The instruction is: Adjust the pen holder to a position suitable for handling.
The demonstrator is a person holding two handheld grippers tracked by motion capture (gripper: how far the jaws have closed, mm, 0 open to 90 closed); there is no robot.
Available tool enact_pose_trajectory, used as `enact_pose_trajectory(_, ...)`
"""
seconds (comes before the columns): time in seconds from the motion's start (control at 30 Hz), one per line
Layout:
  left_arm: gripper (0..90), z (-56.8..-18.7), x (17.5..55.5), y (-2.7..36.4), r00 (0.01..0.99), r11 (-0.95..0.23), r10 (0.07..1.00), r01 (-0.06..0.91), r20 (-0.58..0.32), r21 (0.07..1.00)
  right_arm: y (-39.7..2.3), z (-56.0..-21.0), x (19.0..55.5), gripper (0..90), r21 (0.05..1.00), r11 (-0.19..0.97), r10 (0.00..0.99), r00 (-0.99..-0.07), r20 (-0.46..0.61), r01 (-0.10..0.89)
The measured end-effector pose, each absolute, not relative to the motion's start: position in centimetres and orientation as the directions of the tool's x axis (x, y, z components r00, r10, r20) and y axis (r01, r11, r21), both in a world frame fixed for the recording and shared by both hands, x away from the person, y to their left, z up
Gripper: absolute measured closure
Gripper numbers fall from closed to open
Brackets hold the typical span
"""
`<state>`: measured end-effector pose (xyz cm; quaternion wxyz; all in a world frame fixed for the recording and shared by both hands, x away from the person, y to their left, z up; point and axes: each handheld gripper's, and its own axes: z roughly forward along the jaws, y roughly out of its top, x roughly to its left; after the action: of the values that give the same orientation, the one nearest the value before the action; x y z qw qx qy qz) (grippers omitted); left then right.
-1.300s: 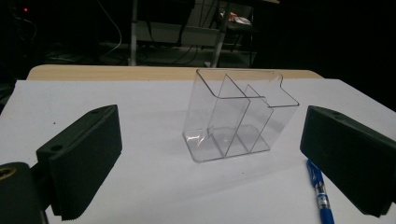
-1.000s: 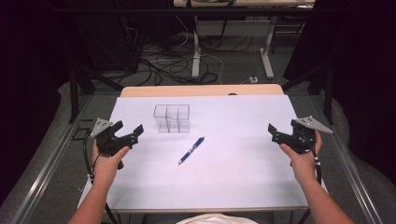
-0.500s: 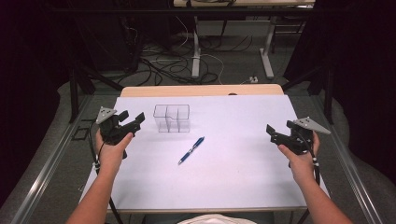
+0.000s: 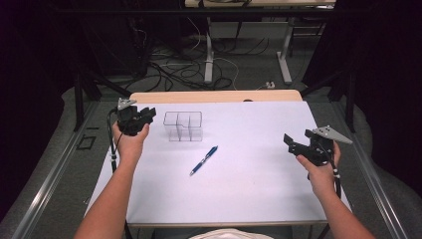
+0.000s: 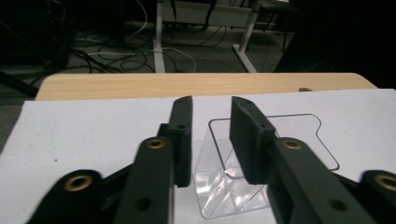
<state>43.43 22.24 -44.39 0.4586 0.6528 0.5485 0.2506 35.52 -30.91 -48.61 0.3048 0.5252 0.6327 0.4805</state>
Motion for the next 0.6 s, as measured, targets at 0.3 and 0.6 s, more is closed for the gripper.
enact_pose_trajectory(0.3, 90.0, -45.6, 45.9, 21.8, 0.226, 0.041, 0.952, 0.568, -0.204, 0.822, -30.8, -48.9, 35.6, 15.1, 0.926, -0.012, 0.956, -0.266, 0.12, 0.378)
enact_pose_trajectory(0.6, 90.0, -47.2, 47.3, 21.5, 0.219, 0.03, 0.954, 0.611, -0.205, 0.791, -30.9, -49.2, 35.7, 15.1, 0.919, -0.024, 0.955, -0.263, 0.138, 0.393)
